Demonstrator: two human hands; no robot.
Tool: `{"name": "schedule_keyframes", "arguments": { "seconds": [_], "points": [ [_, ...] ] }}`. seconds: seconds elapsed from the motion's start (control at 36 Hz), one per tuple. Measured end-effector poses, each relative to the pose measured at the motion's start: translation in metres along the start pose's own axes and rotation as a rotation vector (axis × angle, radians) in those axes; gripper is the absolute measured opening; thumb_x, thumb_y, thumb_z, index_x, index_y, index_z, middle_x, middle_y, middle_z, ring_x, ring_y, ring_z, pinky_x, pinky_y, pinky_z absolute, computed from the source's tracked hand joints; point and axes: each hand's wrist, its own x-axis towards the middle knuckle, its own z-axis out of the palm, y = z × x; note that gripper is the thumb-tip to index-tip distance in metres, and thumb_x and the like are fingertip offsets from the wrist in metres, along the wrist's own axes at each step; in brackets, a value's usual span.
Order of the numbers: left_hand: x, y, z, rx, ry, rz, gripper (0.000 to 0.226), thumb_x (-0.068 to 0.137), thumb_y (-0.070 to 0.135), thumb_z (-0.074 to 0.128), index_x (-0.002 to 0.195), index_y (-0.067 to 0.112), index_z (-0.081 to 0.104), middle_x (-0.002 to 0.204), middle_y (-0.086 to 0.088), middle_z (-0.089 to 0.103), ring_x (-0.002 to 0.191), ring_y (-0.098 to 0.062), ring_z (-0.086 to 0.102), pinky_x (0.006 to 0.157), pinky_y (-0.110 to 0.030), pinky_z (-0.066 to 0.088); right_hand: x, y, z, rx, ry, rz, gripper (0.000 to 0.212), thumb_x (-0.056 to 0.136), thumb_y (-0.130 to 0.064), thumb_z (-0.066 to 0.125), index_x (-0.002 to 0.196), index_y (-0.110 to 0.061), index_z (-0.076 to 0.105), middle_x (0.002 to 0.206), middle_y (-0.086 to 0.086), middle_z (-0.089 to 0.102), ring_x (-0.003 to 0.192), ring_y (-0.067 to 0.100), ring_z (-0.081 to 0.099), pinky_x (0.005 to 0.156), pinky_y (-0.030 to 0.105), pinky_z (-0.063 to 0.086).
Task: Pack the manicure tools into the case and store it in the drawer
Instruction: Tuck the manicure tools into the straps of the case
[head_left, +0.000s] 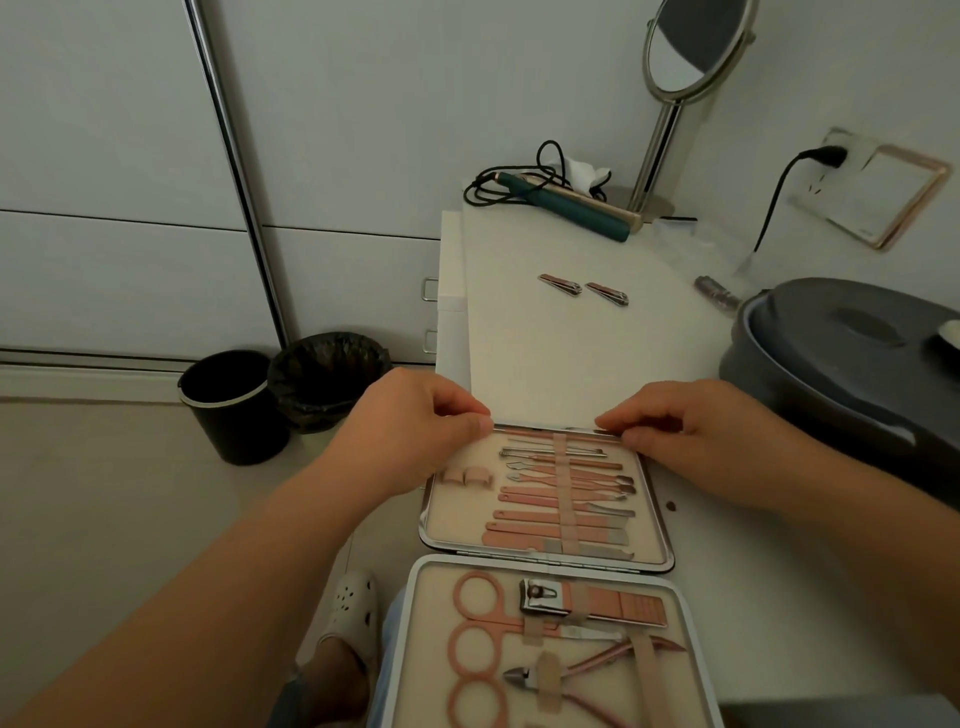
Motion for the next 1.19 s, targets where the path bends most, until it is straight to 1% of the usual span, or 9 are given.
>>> {"name": "schedule_keyframes", "arguments": {
  "seconds": [0.11, 0.31, 0.5, 0.64, 0.72, 0.86, 1.0, 1.11, 1.19],
  "points": [
    [0.0, 0.0, 0.001, -0.035, 0.005, -0.025, 0.011, 0.078, 0.031, 0.067, 0.07, 0.038, 0.066, 0.072, 0.019, 0.065, 0.07, 0.005, 0.059, 0.059, -0.01, 0.039, 0.0, 0.002, -0.002, 0.102, -0.026, 0.031, 0.026, 0.086, -0.019, 0.059, 0.092, -0.044, 0.064, 0.081, -0.032, 0.061, 0.085, -0.024, 0.051, 0.066, -0.007, 0.037],
    [-0.001, -0.002, 0.007, -0.145, 0.072, -0.076, 0.013, 0.078, 0.026, 0.067, 0.068, 0.035, 0.068, 0.07, 0.018, 0.066, 0.067, 0.001, 0.062, 0.058, -0.013, 0.044, 0.004, 0.0, 0.001, 0.205, 0.003, 0.101, 0.02, 0.082, -0.023, 0.065, 0.075, -0.042, 0.064, 0.075, -0.023, 0.067, 0.076, -0.014, 0.059, 0.06, 0.004, 0.041],
    [-0.001, -0.005, 0.009, -0.219, 0.081, -0.105, 0.016, 0.079, 0.023, 0.064, 0.069, 0.034, 0.069, 0.07, 0.017, 0.067, 0.068, -0.001, 0.063, 0.049, -0.008, 0.045, 0.003, -0.002, 0.008, 0.242, 0.044, 0.101, 0.019, 0.084, -0.021, 0.063, 0.075, -0.038, 0.065, 0.075, -0.019, 0.067, 0.073, -0.013, 0.06, 0.056, -0.002, 0.042],
    [-0.003, -0.005, 0.009, -0.253, 0.079, -0.114, 0.019, 0.082, 0.023, 0.061, 0.07, 0.035, 0.069, 0.075, 0.014, 0.069, 0.073, -0.01, 0.065, 0.06, -0.018, 0.051, 0.003, -0.002, 0.013, 0.232, 0.084, 0.108, 0.017, 0.084, -0.022, 0.062, 0.075, -0.037, 0.064, 0.075, -0.018, 0.067, 0.073, -0.008, 0.062, 0.055, 0.004, 0.044],
    [-0.005, -0.006, 0.012, -0.287, 0.109, -0.114, 0.02, 0.082, 0.021, 0.061, 0.071, 0.035, 0.069, 0.075, 0.014, 0.069, 0.074, -0.005, 0.064, 0.06, -0.017, 0.048, 0.003, -0.003, 0.012, 0.205, 0.084, 0.103, 0.02, 0.085, -0.022, 0.062, 0.075, -0.039, 0.063, 0.076, -0.02, 0.066, 0.073, -0.01, 0.061, 0.056, 0.004, 0.044],
    [-0.007, -0.003, 0.024, -0.327, 0.266, -0.11, 0.026, 0.079, 0.017, 0.062, 0.066, 0.04, 0.066, 0.074, 0.016, 0.067, 0.069, 0.0, 0.061, 0.06, -0.016, 0.044, 0.007, -0.008, 0.014, 0.094, 0.117, 0.102, 0.022, 0.088, -0.022, 0.057, 0.077, -0.041, 0.058, 0.083, -0.019, 0.062, 0.082, 0.0, 0.059, 0.068, 0.013, 0.047],
    [-0.005, 0.0, 0.03, -0.272, 0.31, -0.095, 0.03, 0.079, 0.018, 0.06, 0.064, 0.044, 0.061, 0.07, 0.019, 0.062, 0.066, 0.005, 0.057, 0.051, -0.012, 0.044, 0.012, -0.01, 0.014, 0.003, 0.168, 0.108, 0.021, 0.09, -0.021, 0.053, 0.082, -0.04, 0.055, 0.081, -0.023, 0.055, 0.078, -0.002, 0.054, 0.06, 0.009, 0.038],
    [-0.006, -0.004, 0.028, -0.377, 0.277, -0.155, 0.016, 0.079, 0.023, 0.062, 0.083, 0.038, 0.063, 0.077, 0.009, 0.064, 0.07, -0.006, 0.06, 0.062, -0.023, 0.047, 0.012, -0.009, 0.014, -0.055, 0.157, 0.117, 0.017, 0.09, -0.024, 0.052, 0.086, -0.039, 0.056, 0.079, -0.024, 0.053, 0.074, -0.003, 0.053, 0.055, 0.007, 0.033],
    [-0.011, -0.009, 0.025, -0.489, 0.238, -0.204, 0.02, 0.078, 0.025, 0.064, 0.097, 0.03, 0.062, 0.081, 0.001, 0.065, 0.073, -0.012, 0.062, 0.062, -0.025, 0.048, 0.015, -0.01, 0.012, -0.071, 0.184, 0.108, 0.014, 0.089, -0.027, 0.053, 0.087, -0.04, 0.055, 0.08, -0.026, 0.052, 0.074, -0.004, 0.052, 0.055, 0.007, 0.032]
  ]
}}
